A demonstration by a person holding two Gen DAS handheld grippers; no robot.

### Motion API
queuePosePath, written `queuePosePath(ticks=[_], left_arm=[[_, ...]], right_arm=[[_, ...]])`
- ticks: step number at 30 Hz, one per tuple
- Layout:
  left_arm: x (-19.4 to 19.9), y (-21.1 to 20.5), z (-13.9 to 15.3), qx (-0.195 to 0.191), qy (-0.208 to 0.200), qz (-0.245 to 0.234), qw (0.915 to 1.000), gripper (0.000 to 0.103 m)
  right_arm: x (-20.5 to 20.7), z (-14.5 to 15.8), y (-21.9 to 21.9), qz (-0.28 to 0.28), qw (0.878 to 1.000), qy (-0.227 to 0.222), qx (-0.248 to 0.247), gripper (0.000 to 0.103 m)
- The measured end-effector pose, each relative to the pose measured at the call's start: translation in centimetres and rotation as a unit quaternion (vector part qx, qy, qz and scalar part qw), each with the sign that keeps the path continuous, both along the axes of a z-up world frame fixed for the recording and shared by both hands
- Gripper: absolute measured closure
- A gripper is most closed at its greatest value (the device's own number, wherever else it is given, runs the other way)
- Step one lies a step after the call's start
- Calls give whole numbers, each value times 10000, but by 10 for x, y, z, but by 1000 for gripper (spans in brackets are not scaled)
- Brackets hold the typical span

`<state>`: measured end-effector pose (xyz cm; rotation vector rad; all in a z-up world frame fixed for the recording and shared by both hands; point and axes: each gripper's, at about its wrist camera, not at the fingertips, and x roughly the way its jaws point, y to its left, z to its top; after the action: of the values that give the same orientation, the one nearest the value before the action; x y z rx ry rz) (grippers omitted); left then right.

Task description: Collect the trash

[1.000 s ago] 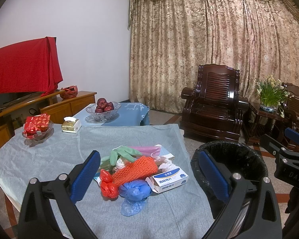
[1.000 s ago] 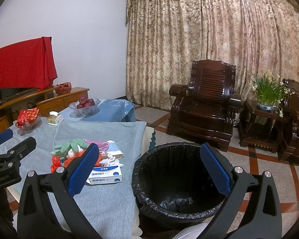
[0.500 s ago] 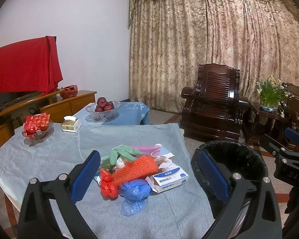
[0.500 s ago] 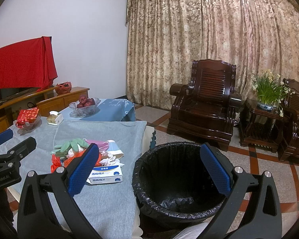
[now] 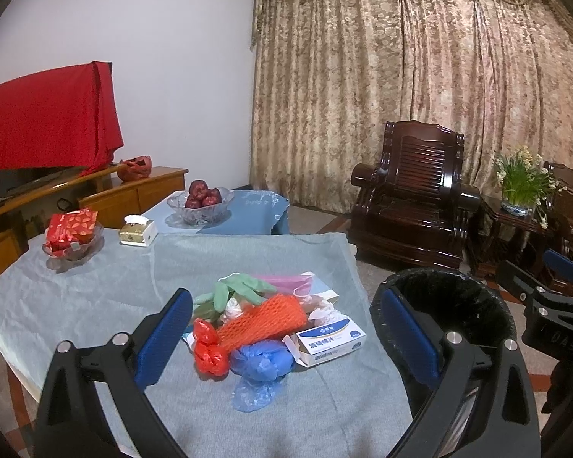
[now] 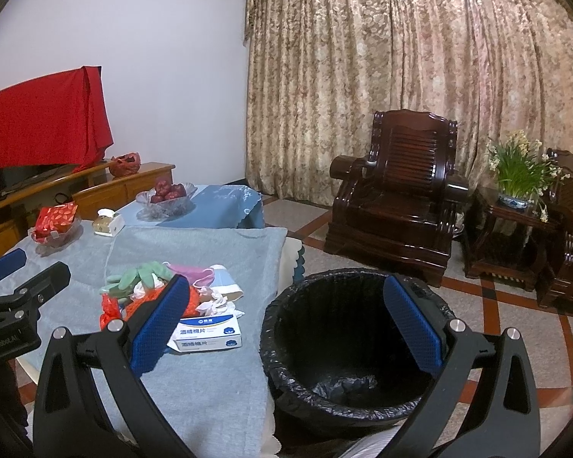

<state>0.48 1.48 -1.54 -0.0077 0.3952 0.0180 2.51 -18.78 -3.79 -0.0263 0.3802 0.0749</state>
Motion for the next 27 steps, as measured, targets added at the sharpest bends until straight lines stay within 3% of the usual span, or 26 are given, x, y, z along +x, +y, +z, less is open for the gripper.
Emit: queuePosePath(ticks=[8, 19, 21, 24, 27], left_arm=[[17, 42, -14, 86, 106, 455, 9989, 6], [34, 105, -58, 426, 417, 1052, 9927, 6], [38, 110, -68, 381, 552, 1028, 9924, 6], [44, 118, -84, 288, 776, 1029, 9912, 6], [48, 123, -96, 250, 928, 1048, 9898, 7]], right_arm=[[21, -11, 27, 276, 9993, 253, 62, 5], [62, -57, 82, 749, 9947, 705, 8, 5], [68, -65, 88, 810, 9936, 788, 26, 7], [75, -77, 99, 1012, 9906, 914, 120, 19], [83, -90, 113, 1251, 9858, 1107, 198, 23]])
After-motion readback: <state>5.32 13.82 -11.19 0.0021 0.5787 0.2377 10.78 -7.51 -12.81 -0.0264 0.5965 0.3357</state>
